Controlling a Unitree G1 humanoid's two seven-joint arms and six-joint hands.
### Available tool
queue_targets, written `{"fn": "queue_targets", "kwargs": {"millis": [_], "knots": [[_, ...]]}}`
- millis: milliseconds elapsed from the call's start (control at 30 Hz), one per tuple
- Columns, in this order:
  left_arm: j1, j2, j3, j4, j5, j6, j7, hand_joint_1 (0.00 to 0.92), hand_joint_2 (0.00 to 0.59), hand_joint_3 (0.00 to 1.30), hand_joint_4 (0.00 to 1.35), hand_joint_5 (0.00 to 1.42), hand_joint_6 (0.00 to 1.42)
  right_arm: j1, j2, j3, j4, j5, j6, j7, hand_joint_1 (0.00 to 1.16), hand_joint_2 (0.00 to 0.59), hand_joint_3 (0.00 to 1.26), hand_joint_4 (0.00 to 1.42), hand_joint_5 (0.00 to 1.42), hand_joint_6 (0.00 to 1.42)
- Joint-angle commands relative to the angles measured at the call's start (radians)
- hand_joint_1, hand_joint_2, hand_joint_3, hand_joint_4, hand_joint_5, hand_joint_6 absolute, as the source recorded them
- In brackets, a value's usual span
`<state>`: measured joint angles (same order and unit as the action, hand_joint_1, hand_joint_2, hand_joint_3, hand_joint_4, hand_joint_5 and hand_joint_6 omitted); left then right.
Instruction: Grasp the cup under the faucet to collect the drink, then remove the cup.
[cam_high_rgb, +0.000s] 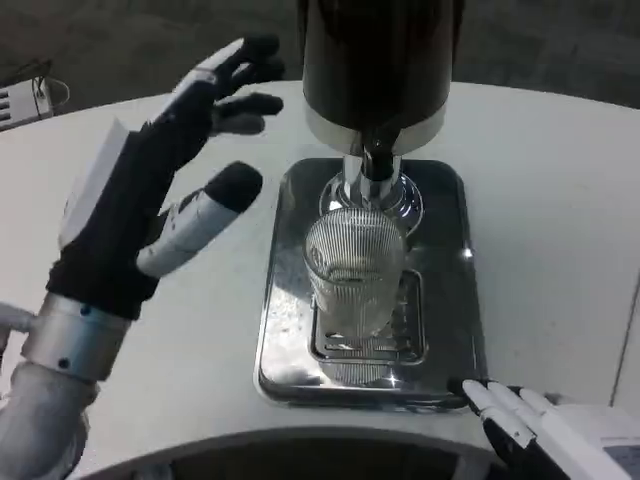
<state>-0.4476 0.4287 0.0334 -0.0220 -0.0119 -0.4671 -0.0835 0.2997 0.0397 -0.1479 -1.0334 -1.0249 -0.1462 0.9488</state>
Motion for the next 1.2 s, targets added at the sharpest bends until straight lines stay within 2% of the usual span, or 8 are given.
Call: {"fn": "queue_targets", "kwargs": {"millis": [33,233,467,767,967,1200], "knots": [[-0.074,0.019,0.008,-0.029,-0.057,0.085,-0.1,0.0,0.04,0.26,0.26,0.39,0.4,0.008,0.0,0.005,-0.014,-0.003,0.002,-0.01,0.61,0.443,0.01,0.0,0.0,0.0],[-0.152,0.021,-0.004,-0.018,-0.086,0.183,-0.224,0.0,0.053,0.26,0.27,0.39,0.4,0.014,0.004,0.004,-0.014,-0.004,-0.002,-0.016,0.61,0.443,0.0,0.0,0.0,0.0],[-0.222,0.046,-0.026,0.005,-0.088,0.278,-0.36,0.0,0.061,0.23,0.22,0.36,0.37,0.014,0.012,0.009,-0.014,-0.007,-0.006,-0.014,0.61,0.443,0.0,0.0,0.0,0.0],[-0.26,0.04,-0.026,0.05,-0.072,0.288,-0.408,0.0,0.065,0.2,0.18,0.32,0.33,-0.002,0.011,0.028,-0.014,-0.016,0.007,0.003,0.61,0.443,0.0,0.0,0.0,0.0],[-0.275,0.039,-0.053,0.092,-0.047,0.28,-0.448,0.0,0.066,0.17,0.15,0.29,0.32,-0.011,0.006,0.045,-0.014,-0.023,0.027,0.016,0.61,0.443,0.0,0.0,0.0,0.0],[-0.299,0.046,-0.094,0.125,-0.022,0.269,-0.496,0.0,0.067,0.15,0.12,0.27,0.31,-0.004,-0.007,0.045,-0.014,-0.016,0.047,0.012,0.61,0.443,0.0,0.0,0.0,0.0]]}}
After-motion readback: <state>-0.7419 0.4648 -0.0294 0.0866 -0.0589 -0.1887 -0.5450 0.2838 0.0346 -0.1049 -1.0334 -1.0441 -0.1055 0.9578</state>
